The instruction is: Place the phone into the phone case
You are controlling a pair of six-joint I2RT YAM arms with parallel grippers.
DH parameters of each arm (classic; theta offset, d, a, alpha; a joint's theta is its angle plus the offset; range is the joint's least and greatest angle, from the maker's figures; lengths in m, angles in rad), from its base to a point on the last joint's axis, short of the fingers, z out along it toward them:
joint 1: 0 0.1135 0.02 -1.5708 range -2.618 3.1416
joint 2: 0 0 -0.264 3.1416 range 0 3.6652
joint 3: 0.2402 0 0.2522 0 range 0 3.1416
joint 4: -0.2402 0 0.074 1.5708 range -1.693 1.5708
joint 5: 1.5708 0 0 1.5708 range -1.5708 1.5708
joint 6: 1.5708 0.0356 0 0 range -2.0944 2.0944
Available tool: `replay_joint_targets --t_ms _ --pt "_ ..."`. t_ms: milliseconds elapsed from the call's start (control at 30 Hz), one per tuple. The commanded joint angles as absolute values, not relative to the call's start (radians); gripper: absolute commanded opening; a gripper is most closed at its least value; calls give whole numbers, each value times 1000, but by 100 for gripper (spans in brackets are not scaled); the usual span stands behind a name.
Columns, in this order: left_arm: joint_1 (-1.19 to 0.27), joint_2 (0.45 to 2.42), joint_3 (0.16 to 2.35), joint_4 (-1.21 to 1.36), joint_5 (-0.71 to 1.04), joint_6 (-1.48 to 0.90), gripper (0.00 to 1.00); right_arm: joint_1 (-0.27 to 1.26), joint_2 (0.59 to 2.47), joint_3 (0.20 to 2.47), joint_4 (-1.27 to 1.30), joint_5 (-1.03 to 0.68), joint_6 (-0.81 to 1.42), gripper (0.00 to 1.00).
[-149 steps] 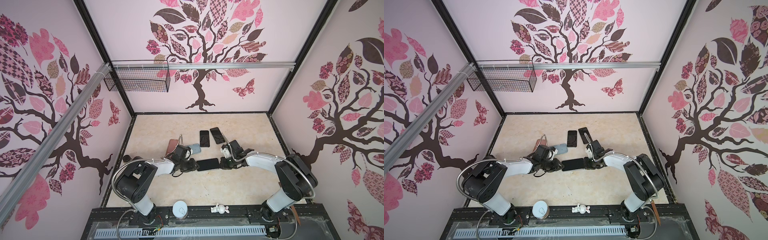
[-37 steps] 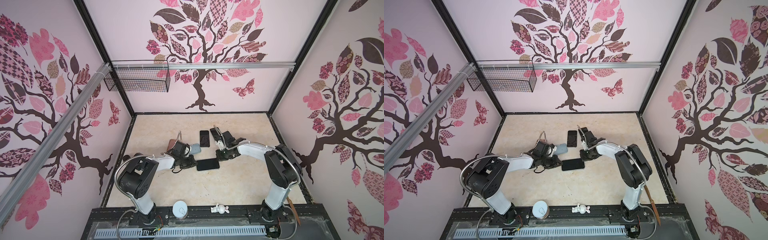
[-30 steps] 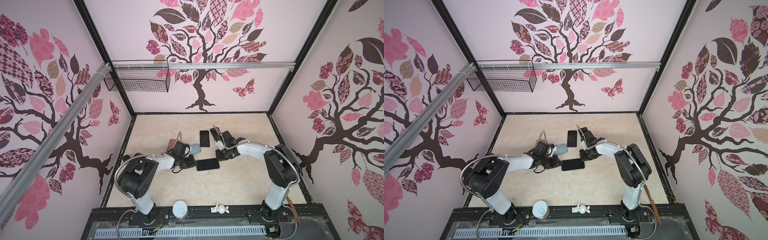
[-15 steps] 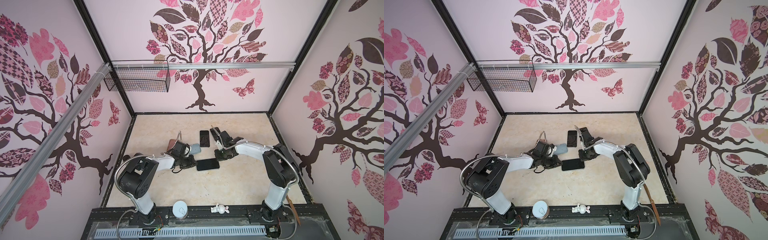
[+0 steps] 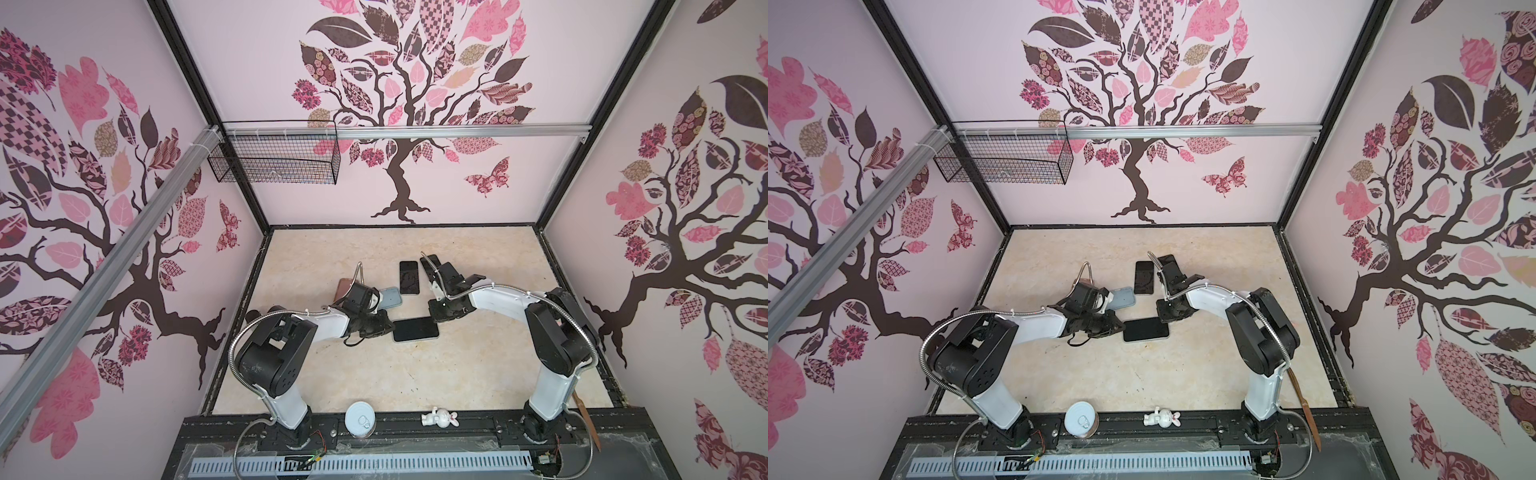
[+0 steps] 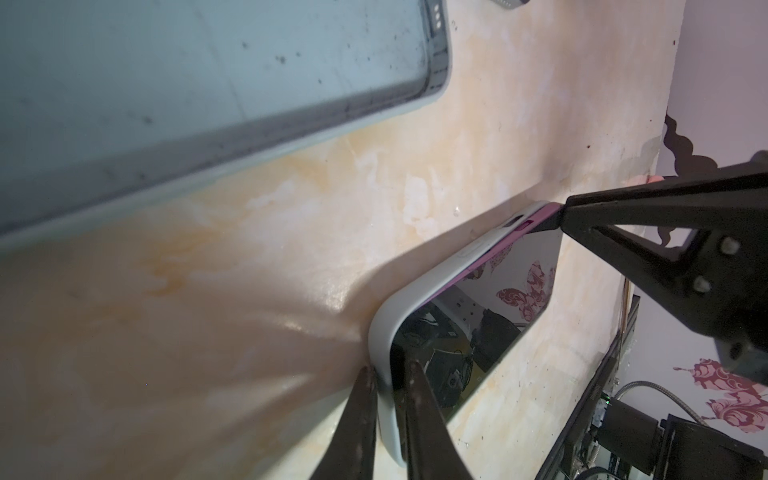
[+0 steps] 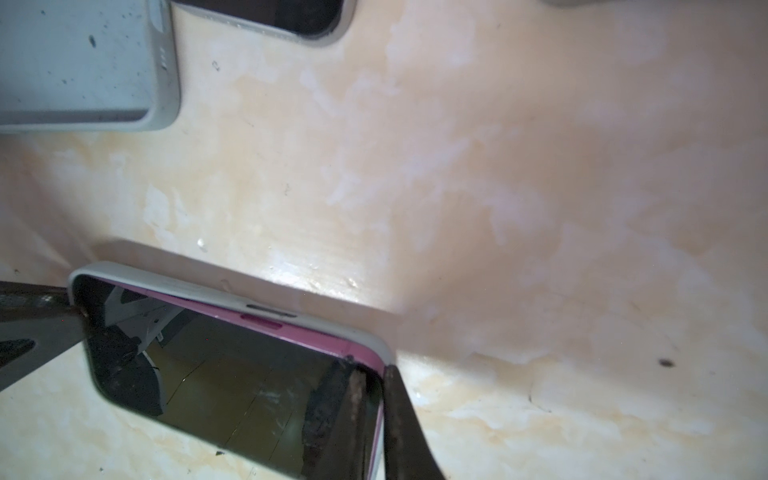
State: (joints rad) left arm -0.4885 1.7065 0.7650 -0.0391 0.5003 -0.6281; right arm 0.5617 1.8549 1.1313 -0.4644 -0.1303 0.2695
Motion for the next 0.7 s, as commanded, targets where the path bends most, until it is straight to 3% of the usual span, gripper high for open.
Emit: replay_joint_targets --t_ms 0,667 --pt "-487 1715 764 3 505 -615 16 635 2130 1010 -406 -139 275 11" --pt "-471 1692 755 -15 514 -596 17 613 1853 983 -409 -360 287 13"
